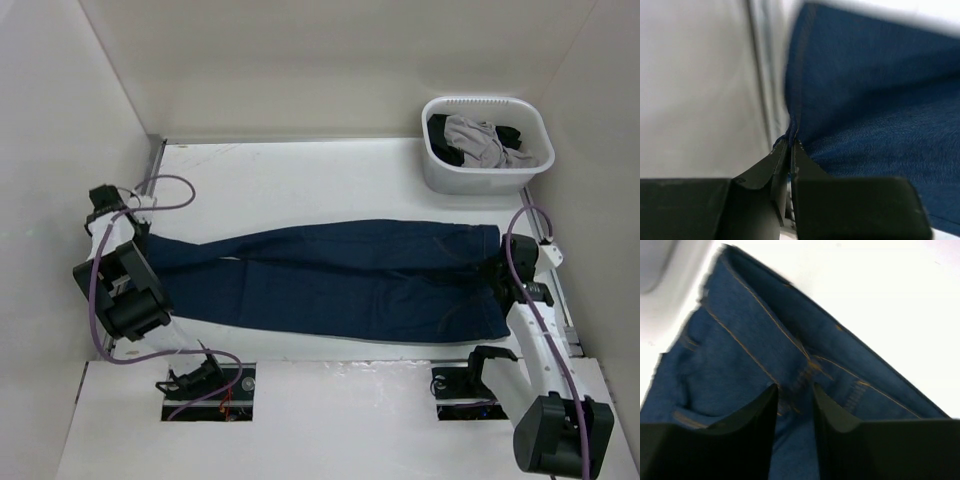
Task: Fold and stack the trousers
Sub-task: Fold the trousers
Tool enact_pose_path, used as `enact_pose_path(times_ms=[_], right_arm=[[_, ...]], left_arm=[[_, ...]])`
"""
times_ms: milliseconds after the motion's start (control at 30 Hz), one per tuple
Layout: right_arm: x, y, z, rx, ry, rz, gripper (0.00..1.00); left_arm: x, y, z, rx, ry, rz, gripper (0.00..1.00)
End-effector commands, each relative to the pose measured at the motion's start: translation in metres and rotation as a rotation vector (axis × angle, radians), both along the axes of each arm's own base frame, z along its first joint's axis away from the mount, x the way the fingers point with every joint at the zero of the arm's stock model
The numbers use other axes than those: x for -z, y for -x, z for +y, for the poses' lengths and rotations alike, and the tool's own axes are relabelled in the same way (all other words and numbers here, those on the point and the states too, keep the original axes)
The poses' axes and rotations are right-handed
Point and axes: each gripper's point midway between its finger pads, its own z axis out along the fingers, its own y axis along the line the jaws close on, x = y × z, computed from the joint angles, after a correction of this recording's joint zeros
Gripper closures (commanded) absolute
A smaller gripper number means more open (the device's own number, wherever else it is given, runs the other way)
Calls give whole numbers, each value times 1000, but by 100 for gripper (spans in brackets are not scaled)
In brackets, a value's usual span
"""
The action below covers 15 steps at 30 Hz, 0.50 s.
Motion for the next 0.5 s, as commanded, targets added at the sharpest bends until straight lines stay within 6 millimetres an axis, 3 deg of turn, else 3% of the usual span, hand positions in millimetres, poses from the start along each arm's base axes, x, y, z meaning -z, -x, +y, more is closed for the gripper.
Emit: enact_pose_path(times_ms=[0, 67, 100, 200, 300, 467], right_arm=[[3, 19, -3, 76, -9, 43, 46], [1, 23, -4, 75, 1, 46, 20], [-3, 23, -7, 82, 12, 37, 0], [-29, 1, -14, 22, 69, -9, 0], [-50, -45, -13, -116, 126, -12, 0], [-35, -105, -22, -218, 125, 118, 0]], left_arm=[[-14, 7, 7, 25, -83, -63, 98], [-3, 15, 1, 43, -76, -47, 98], [0, 17, -1, 52, -78, -44, 98], [7, 19, -8, 85, -88, -34, 97], [14, 19, -8, 89, -86, -20, 97], [26, 24, -4, 71, -76, 1, 97]])
